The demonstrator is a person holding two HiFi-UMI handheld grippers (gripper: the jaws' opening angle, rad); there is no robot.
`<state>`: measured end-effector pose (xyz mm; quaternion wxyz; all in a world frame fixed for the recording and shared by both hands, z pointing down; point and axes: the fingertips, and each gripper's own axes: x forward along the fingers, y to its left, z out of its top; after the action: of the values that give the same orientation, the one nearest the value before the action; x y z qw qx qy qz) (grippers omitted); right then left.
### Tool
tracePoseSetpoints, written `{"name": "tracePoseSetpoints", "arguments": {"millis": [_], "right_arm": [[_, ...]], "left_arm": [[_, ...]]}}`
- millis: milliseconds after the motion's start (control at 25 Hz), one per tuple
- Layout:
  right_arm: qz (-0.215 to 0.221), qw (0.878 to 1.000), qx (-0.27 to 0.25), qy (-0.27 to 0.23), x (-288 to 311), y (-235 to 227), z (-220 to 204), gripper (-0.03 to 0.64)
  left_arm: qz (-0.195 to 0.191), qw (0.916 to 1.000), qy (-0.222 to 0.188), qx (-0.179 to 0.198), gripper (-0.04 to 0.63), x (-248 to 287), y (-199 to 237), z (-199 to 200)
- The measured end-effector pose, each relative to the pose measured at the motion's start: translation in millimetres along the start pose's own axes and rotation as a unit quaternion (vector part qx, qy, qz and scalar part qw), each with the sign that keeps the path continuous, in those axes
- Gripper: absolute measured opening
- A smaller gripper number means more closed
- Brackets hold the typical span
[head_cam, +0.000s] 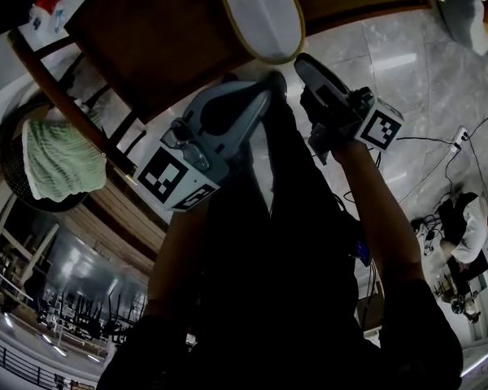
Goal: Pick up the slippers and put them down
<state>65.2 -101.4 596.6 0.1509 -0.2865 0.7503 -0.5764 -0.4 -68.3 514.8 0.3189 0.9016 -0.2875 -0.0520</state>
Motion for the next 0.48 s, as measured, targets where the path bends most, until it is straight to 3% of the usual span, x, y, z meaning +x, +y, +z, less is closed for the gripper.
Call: {"name": "tracePoseSetpoints", "arguments": {"millis": [200, 360, 480], "right_arm": [[-0.044, 0.99, -0.136, 0.008, -24, 50, 36, 0.103], [-0.009, 0.964, -0.266, -0.002, -29, 133, 79, 0.1], [0.026, 0.942, -0.334, -0.008, -32, 198, 102, 0.075]], "left_arm": [[-0.009, 0.9992, -0.007, 0.037, 0.012, -4, -26, 53], [-0.03, 0.9966, -0.03, 0.07, 0.012, -4, -62, 111], [-0.043, 0.9946, -0.04, 0.085, 0.012, -5, -93, 149]]}}
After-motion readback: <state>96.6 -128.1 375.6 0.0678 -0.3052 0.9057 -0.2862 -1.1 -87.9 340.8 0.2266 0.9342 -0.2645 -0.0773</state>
